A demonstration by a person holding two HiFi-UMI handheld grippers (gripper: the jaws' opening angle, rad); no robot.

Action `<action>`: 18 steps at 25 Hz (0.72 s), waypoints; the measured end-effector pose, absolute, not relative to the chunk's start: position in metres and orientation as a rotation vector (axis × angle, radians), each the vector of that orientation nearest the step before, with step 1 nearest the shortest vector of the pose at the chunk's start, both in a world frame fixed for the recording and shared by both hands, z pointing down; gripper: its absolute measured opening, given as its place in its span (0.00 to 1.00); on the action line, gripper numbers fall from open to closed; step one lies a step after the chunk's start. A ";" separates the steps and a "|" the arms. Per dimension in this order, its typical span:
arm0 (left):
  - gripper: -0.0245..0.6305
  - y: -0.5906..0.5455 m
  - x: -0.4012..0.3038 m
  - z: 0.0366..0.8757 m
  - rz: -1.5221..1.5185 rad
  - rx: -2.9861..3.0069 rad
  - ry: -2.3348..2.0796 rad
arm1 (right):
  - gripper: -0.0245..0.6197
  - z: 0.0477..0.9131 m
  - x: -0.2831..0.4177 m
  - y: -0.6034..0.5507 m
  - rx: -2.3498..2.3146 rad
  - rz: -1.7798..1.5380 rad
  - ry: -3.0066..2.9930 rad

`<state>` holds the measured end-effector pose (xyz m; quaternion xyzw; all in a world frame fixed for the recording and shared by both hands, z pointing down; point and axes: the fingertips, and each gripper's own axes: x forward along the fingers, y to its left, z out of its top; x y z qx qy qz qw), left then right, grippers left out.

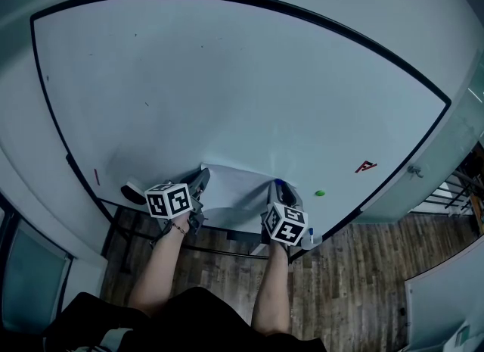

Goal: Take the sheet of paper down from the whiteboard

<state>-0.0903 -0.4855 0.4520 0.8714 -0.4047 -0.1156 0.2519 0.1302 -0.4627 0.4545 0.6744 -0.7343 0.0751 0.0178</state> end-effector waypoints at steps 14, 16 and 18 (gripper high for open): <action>0.07 -0.486 -0.103 0.459 -0.318 2.346 -1.121 | 0.24 0.458 0.129 -0.462 2.096 0.226 -2.258; 0.07 -0.486 -0.105 0.460 -0.321 2.339 -1.127 | 0.24 0.459 0.130 -0.462 2.099 0.218 -2.243; 0.07 -0.487 -0.108 0.462 -0.324 2.331 -1.134 | 0.24 0.461 0.132 -0.462 2.103 0.225 -2.238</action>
